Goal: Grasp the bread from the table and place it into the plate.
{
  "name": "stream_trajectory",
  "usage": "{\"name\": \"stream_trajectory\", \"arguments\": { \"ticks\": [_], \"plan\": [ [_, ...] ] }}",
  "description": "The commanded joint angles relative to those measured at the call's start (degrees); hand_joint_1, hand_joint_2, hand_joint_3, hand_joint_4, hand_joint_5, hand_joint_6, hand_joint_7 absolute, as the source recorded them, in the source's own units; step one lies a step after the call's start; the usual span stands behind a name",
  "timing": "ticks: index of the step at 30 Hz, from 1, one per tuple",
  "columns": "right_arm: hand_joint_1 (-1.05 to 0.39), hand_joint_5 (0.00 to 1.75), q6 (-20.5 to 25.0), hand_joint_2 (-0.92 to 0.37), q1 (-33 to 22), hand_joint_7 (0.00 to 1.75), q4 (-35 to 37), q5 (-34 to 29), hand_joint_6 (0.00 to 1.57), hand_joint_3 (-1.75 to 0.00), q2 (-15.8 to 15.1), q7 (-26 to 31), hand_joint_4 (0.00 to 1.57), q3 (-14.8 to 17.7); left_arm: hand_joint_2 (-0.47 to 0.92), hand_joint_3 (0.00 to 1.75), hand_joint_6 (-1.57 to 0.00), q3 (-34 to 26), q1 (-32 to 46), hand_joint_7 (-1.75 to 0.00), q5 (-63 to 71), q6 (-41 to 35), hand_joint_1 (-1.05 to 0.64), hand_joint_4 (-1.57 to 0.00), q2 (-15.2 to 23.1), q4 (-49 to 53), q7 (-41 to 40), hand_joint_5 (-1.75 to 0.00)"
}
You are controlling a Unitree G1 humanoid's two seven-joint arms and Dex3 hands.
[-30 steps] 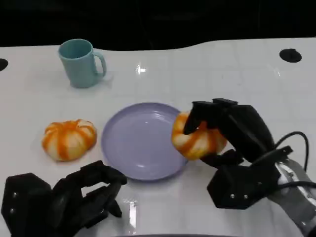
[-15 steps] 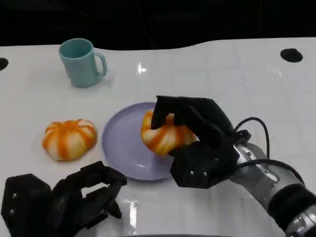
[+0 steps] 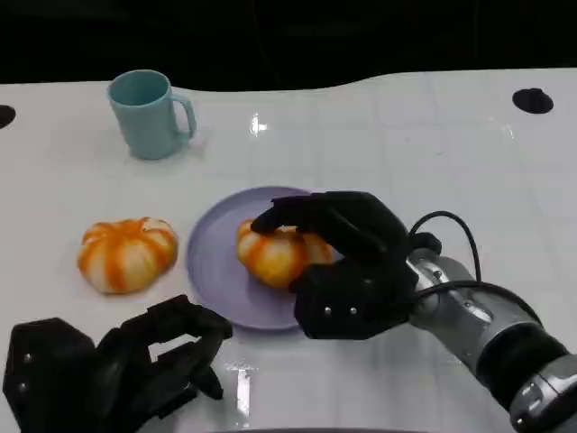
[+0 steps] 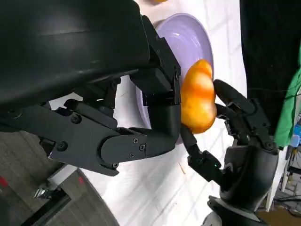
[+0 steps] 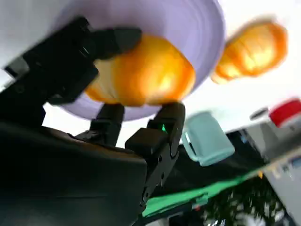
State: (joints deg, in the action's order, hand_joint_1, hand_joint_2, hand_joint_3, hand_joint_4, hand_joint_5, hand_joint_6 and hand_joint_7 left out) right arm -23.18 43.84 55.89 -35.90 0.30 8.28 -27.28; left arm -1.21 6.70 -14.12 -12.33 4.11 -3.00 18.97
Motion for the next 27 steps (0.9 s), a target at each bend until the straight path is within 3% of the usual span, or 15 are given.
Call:
{"name": "stream_trajectory", "arguments": {
  "ticks": [1, 10, 13, 16, 20, 27],
  "plan": [
    [-0.55, 0.36, 2.2, -0.92, -0.94, 0.0, -5.1, -0.07, 0.47, -0.18, -2.97, -4.22, 0.21, -0.61, 0.87, 0.45, -0.72, -0.02, 0.39, -1.21, 0.26, -0.25, -0.42, -0.67, 0.46, -0.9, -0.71, -1.67],
    [-0.6, 0.39, 5.69, -0.92, -7.8, 0.01, -20.24, 2.1, 0.44, -0.21, -8.68, -12.07, 0.16, 0.9, 0.87, 0.45, -0.74, 0.36, 0.27, -1.2, 0.43, -0.22, -0.44, -0.68, 0.33, -0.98, -1.06, -1.67],
    [-0.55, 0.43, 6.81, -0.92, -11.16, 0.02, -25.77, 4.8, 0.47, -0.2, -10.33, -15.25, 0.22, 2.75, 0.88, 0.45, -0.73, 0.51, 0.22, -1.2, 0.42, 0.71, -0.43, -0.68, 0.51, -0.57, -0.53, -1.67],
    [-0.49, 0.46, 5.13, -0.92, -14.66, 0.04, -28.79, 7.58, 0.52, -0.17, -11.19, -15.12, 0.31, 4.76, 0.87, 0.44, -0.73, 0.6, 0.21, -1.2, 0.38, 0.35, -0.44, -0.68, 0.45, -0.8, -0.8, -1.68],
    [-0.42, 0.53, 3.78, -0.92, -22.16, 0.06, -35.96, 17.39, 0.57, -0.19, -11.64, -18.81, 0.41, 9.63, 0.88, 0.44, -0.74, 0.88, 0.28, -1.2, 0.55, -0.21, -0.42, -0.68, 0.35, -1.31, -1.33, -1.68],
    [-0.3, 1.04, -1.19, -0.92, -31.96, 0.17, -42.29, 29.68, 0.77, -0.28, -12.55, -23.81, 0.47, 15.21, 0.88, 0.44, -0.73, 0.9, 0.51, -1.2, 0.29, -0.26, -0.43, -0.68, 0.46, -1.72, -1.34, -1.68]
  ]
}}
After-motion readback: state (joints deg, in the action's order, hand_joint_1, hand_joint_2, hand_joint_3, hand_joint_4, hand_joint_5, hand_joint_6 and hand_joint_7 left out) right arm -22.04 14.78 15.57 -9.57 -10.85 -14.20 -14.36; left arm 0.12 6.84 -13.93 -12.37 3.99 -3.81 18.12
